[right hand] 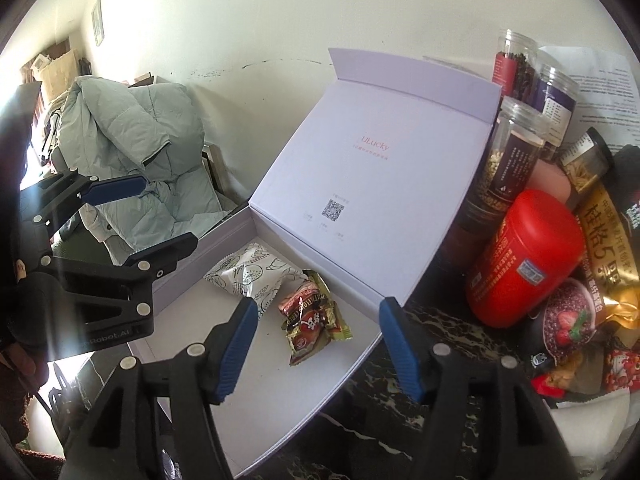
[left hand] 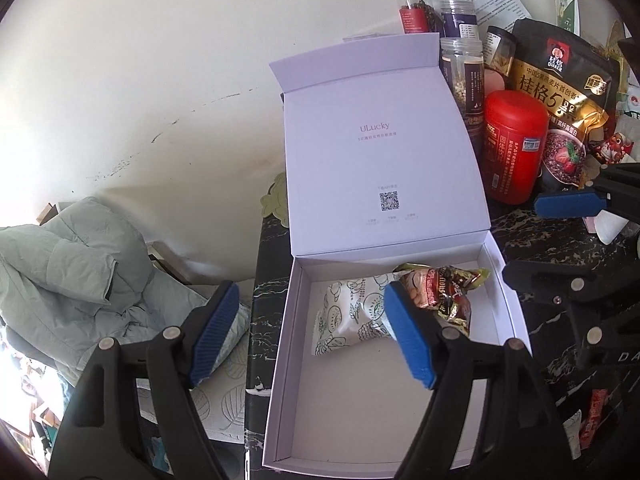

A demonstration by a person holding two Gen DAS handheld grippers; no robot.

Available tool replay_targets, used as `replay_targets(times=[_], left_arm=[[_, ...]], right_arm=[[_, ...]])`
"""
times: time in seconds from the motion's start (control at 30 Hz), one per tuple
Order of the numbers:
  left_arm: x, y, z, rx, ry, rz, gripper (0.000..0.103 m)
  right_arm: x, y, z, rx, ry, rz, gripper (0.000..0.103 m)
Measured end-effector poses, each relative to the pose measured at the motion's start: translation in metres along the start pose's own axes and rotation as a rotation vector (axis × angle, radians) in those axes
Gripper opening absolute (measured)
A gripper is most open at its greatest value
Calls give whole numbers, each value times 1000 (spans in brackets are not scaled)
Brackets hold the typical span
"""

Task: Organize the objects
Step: 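Withdraw both grippers from the box back over the table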

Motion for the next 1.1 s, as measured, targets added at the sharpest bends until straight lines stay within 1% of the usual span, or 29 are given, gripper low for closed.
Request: replay_targets(times=[0.17, 0.3, 0.57, 0.7, 0.87, 0.97, 1.1], left_arm=[[-19, 1, 1, -16, 8, -19, 76], [-36, 2, 3, -28, -23, -48, 79], [-67, 7, 0, -48, -27, -83, 86], [-81, 11, -1, -60, -20, -93, 87], [-97, 17, -3, -68, -26, -103, 94], [-104, 22, -6, -69, -35, -87, 95], [-117, 28, -12, -51, -62, -105, 95]], right_arm=[[-25, 3, 3, -4, 56, -72, 73], [-41, 6, 5, -9, 74, -93, 75], [-74, 14, 11, -13, 111, -146, 80], [-86, 21, 15, -21, 123, -155, 82], [-105, 30, 18, -11, 121, -178, 83], [-117, 36, 17, -6, 117, -194, 84], [-129, 46, 17, -3, 122, -199, 86]])
Point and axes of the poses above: each gripper's, at about its wrist camera, not at the fingertips, and x roughly the way its jaws point, z to its left, y to its underside, the point moved 2 cm from there along x, roughly the way its jaws point, and after that the axes turned 5 degrees about x, right-handed, at the moved point
